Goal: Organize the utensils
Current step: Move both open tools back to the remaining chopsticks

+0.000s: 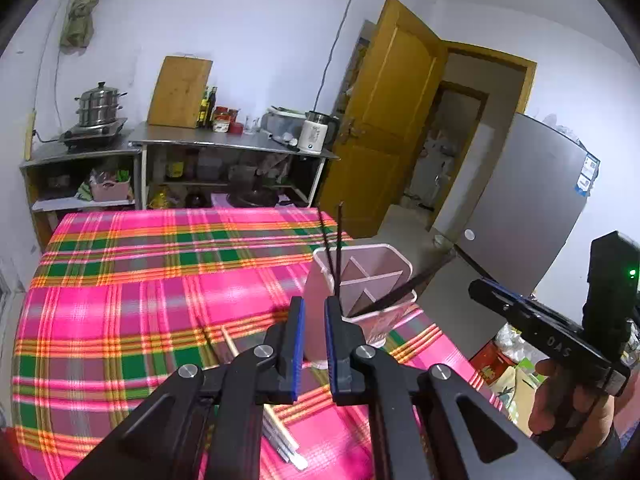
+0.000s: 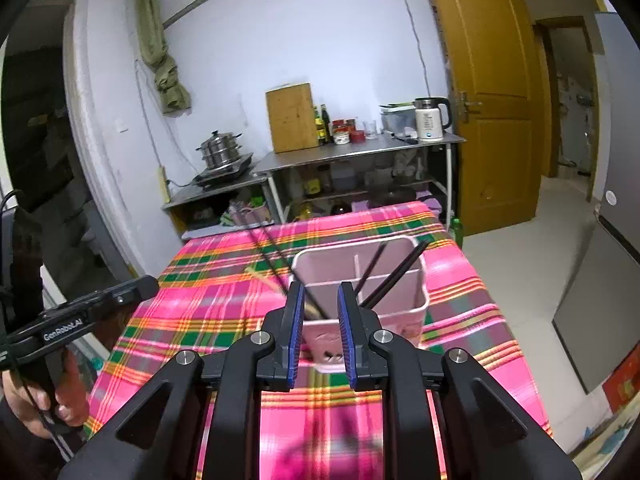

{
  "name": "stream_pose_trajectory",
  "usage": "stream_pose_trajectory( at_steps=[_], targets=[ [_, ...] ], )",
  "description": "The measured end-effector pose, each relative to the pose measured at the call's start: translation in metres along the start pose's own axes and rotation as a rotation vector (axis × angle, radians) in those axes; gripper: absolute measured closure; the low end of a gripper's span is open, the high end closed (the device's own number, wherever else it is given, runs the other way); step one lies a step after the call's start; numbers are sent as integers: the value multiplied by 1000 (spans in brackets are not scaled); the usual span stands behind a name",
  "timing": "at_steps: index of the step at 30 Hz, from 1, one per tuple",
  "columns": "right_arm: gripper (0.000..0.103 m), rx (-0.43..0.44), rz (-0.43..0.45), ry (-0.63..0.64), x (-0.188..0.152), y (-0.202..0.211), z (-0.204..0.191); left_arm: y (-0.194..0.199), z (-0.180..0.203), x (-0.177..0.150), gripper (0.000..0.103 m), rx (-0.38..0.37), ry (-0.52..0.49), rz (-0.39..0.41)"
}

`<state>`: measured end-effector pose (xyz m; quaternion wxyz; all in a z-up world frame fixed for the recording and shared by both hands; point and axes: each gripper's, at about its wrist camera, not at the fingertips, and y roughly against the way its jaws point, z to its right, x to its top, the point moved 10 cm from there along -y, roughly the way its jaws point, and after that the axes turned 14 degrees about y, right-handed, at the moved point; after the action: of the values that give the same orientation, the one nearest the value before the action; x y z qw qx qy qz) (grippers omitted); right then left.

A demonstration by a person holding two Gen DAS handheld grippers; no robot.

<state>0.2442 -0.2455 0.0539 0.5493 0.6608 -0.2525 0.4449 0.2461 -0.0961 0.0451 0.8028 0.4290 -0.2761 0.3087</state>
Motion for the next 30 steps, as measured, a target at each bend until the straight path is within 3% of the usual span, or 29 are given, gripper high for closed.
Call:
stream_pose_trajectory(
  at_steps=[15,21,25,30],
  targets=[
    [85,70,-50,50,-35,-6,-46,13,-37,-42,94,70,21,-25],
    [85,99,-82,52,-47,-19,-54,1,-60,-57,93,105,53,-60],
    [85,112,-99,59,-55,-27,-61,-11,-77,-67,84,128,79,-85],
    [85,132,-132,68,-67,-43,-67,-33,-97,-78,83,158,113,-125]
  ],
)
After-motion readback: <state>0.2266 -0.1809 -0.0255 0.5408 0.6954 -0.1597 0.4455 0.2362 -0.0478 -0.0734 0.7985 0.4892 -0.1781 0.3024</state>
